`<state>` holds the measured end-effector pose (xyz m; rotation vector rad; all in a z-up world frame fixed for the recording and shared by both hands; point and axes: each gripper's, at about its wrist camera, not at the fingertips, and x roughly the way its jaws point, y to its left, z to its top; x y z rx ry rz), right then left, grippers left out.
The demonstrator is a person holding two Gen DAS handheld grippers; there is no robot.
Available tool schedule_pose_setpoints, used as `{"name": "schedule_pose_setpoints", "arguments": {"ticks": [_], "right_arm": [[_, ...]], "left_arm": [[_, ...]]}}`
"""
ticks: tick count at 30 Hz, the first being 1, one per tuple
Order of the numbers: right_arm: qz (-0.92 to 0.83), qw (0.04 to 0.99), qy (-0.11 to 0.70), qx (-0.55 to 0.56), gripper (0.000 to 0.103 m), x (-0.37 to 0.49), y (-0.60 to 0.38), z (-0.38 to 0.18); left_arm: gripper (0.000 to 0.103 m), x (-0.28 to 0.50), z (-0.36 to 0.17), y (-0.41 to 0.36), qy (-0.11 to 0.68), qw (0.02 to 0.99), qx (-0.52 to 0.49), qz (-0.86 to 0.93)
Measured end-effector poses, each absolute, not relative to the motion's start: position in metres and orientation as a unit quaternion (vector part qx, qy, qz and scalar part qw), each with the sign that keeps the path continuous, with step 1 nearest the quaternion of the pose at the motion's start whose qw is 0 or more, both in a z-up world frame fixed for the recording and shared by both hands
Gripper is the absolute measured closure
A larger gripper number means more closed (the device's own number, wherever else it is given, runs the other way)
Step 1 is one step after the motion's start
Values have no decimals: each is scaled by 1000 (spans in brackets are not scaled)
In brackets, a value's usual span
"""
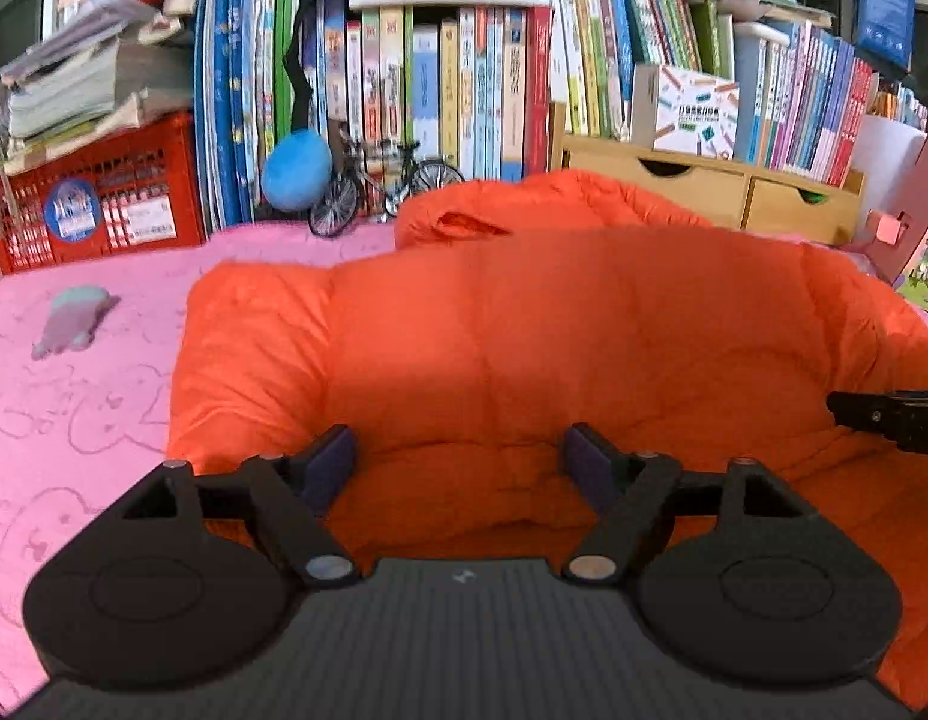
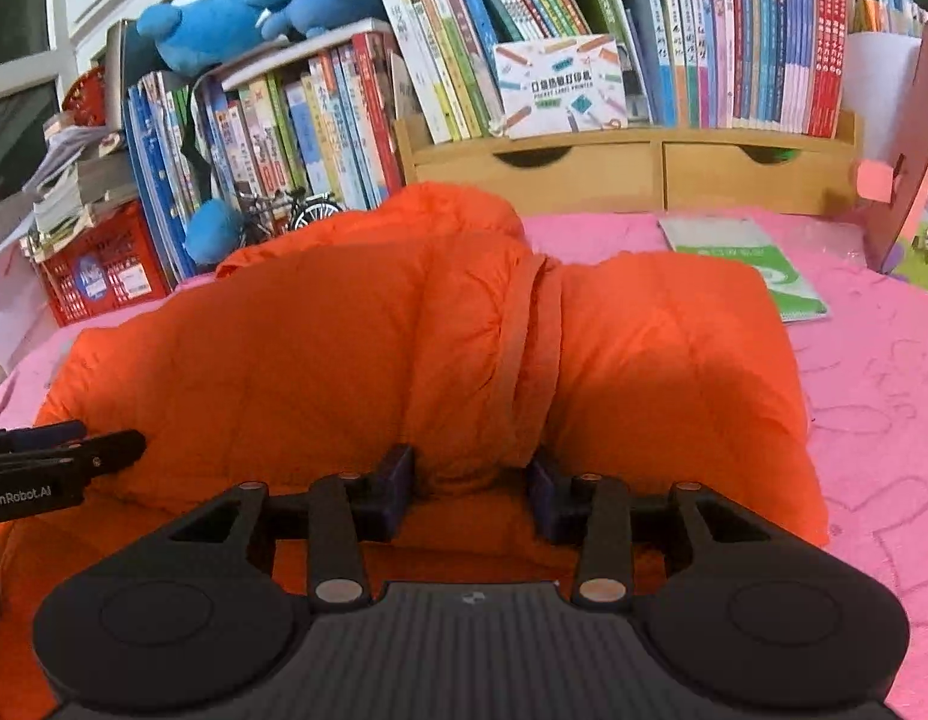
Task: Fold clothes
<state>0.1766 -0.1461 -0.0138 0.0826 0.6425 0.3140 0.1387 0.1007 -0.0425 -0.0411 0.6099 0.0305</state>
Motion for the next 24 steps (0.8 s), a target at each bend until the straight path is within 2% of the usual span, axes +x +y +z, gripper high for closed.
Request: {"name": "schedule_pose_setpoints", "arguments": {"ticks": [4,7,9,11,13,17,24], "right_arm": [[151,936,317,34,59,178,-143,-14],[147,939,307,46,59,169,-145,-9],[155,939,297,75,59,155,-149,-2],[196,930,286,118,61,136,-153,5],[243,914,286,153,63,123,-152,8],[291,890,306,173,66,110,-137,5],[260,896,335,133,69,120,-114,-3]], "left_arm": [[24,137,-42,101,303,952,-23,20],[31,114,-28,97,286,957,-26,35],[31,86,-14,95,264,963,-53,0],[38,65,-5,93,252,963,-82,-45],[40,56,-3,90,261,955,-104,-93],[54,65,-17,83,298,943,-112,-99],[56,86,-32,76,321,939,-104,-69]]}}
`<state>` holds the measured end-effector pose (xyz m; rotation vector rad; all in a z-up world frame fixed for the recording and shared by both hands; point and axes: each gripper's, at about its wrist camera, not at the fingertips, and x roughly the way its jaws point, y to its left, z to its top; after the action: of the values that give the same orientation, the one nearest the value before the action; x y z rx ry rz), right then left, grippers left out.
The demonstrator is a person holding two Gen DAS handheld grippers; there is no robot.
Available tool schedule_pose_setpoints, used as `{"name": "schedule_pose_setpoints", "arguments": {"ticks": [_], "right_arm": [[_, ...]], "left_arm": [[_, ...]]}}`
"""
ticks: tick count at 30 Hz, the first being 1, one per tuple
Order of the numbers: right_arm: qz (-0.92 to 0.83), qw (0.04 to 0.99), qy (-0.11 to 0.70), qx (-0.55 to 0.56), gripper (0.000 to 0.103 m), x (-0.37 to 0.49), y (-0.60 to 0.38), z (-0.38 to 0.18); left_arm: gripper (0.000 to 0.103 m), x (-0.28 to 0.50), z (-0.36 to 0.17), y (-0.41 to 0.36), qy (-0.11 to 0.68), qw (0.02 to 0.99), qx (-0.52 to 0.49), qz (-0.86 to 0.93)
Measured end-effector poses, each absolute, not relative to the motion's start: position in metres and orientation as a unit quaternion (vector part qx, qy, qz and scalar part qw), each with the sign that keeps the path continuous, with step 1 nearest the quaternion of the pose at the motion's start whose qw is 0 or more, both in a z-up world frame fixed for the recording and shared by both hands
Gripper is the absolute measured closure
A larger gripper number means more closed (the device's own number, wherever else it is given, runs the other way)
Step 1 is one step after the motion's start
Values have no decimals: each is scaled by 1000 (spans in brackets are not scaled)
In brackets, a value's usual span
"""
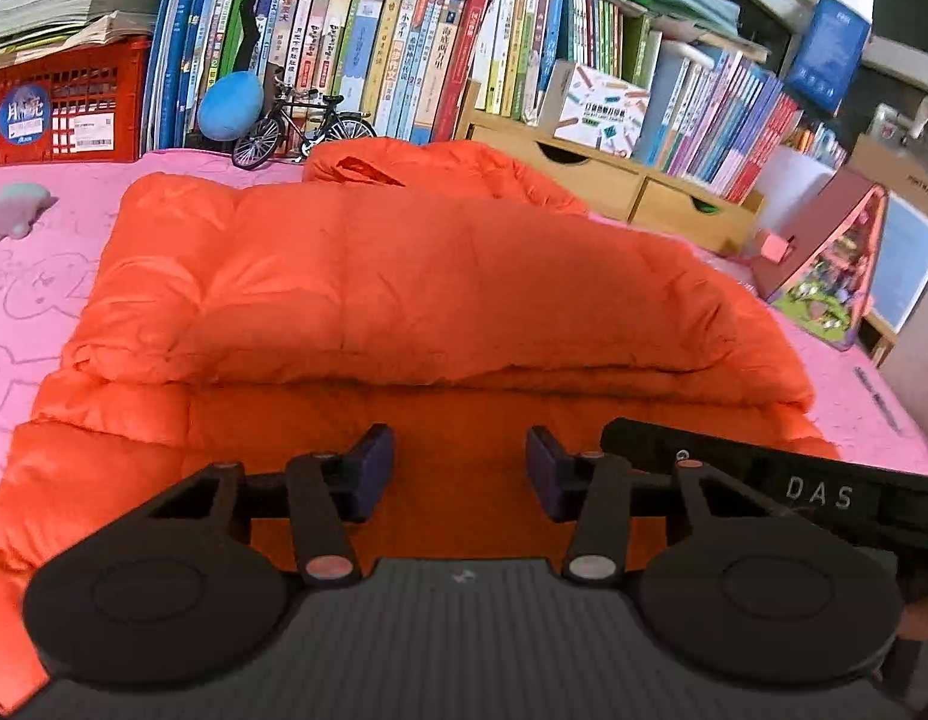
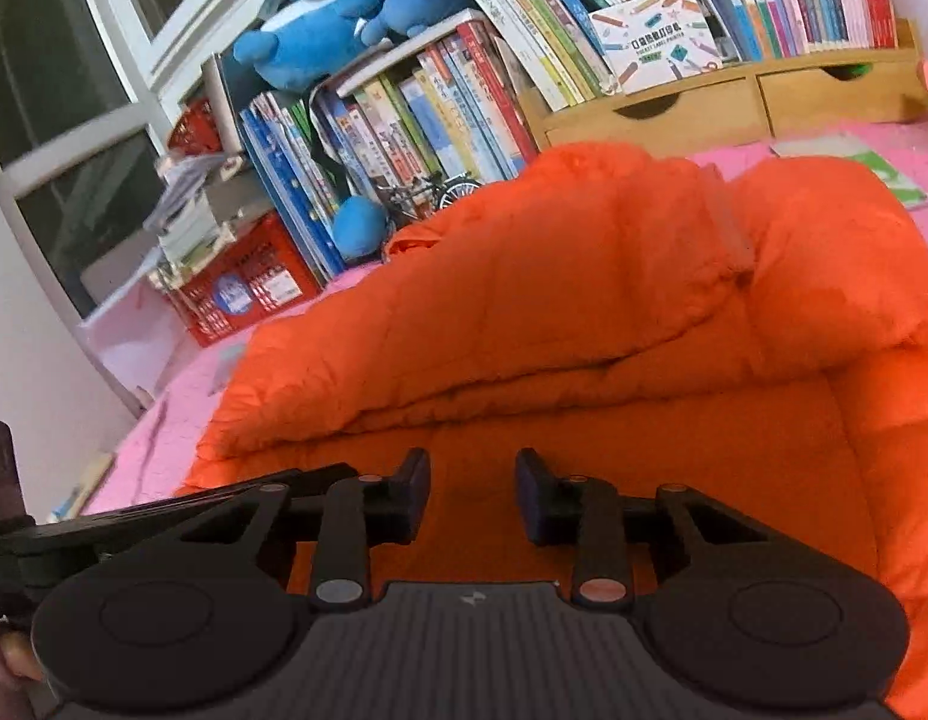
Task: Fold clothes
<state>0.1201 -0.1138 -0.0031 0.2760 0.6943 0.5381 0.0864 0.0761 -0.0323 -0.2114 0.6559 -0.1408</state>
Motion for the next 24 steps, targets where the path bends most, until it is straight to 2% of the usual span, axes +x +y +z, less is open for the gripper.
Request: {"name": "schedule_pose_setpoints", "arguments": {"ticks": [10,11,12,17,24], "right_arm": [[234,913,333,22,76,106,-90,-11],[229,915,332,10,80,105,-89,-11],[222,917,330,-1,86,104,-90,-10],[199,923,330,-8,95,105,-110,-10],[122,937,327,-22,96,105,-151,-11]], "left_arm": [[55,85,-41,61,323,945,4,-59],[55,84,-41,62,322,945,8,-59],[55,83,-42,64,322,945,11,-58],[55,81,-40,81,322,946,10,-45],[54,71,-37,127,318,948,-8,-1]]}}
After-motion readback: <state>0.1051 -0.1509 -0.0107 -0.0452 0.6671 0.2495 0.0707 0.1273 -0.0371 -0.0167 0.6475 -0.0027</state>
